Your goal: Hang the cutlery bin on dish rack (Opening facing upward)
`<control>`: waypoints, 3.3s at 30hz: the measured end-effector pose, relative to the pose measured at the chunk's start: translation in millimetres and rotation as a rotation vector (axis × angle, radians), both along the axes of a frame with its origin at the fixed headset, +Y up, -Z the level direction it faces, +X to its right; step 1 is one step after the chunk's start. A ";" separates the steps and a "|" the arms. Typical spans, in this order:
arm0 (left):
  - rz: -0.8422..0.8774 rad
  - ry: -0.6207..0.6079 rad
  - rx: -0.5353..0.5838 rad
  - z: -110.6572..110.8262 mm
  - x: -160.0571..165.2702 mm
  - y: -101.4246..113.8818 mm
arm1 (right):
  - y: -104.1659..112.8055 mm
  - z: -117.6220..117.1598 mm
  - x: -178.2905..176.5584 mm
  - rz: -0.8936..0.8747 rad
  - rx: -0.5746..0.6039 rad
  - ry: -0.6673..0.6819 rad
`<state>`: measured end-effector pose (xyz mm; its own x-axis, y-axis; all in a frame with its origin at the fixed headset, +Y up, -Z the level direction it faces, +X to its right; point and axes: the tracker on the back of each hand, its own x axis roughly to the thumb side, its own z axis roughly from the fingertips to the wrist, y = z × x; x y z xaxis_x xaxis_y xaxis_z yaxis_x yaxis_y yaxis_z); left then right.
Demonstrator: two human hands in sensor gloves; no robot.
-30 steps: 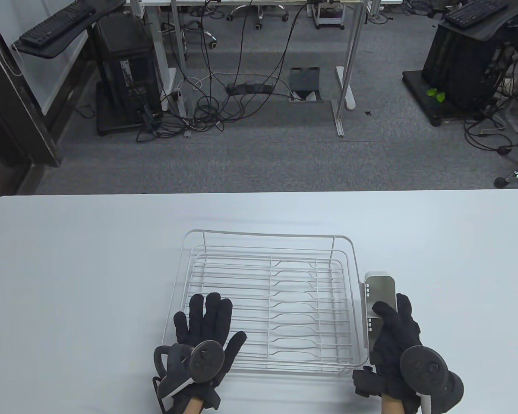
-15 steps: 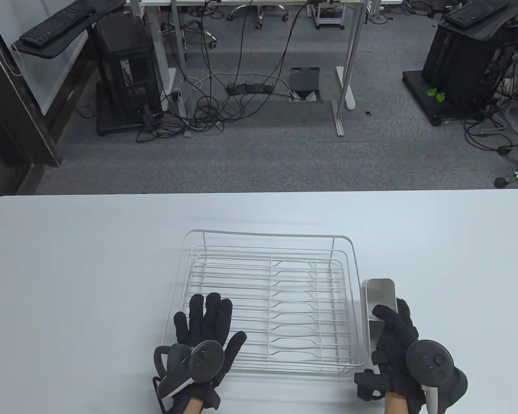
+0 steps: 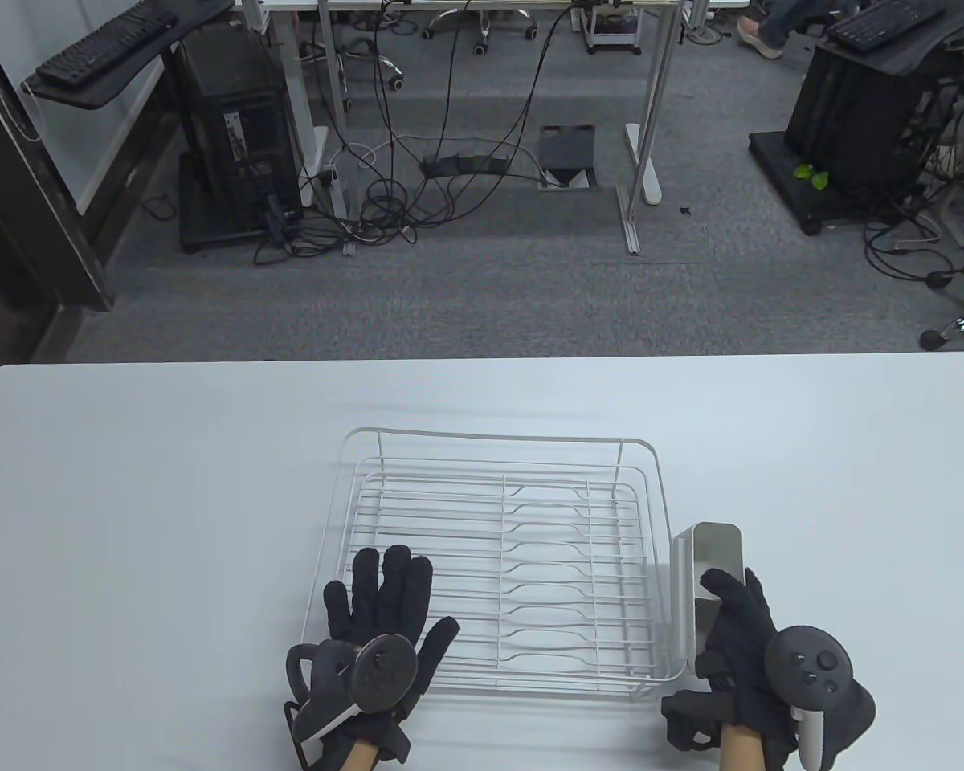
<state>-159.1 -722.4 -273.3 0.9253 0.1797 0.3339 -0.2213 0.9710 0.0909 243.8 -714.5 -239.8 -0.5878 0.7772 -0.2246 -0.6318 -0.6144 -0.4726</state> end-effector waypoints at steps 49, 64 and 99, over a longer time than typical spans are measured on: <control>-0.001 0.000 -0.001 -0.9 0.2 -1.0 | 49.8 27.3 -63.6 0.256 0.372 0.064; 0.000 0.000 -0.001 -1.2 0.5 -1.4 | 25.9 9.6 -139.6 0.517 0.221 0.433; -0.004 -0.004 -0.003 -0.9 0.4 -1.9 | -8.0 -11.9 -143.3 0.622 -0.025 0.431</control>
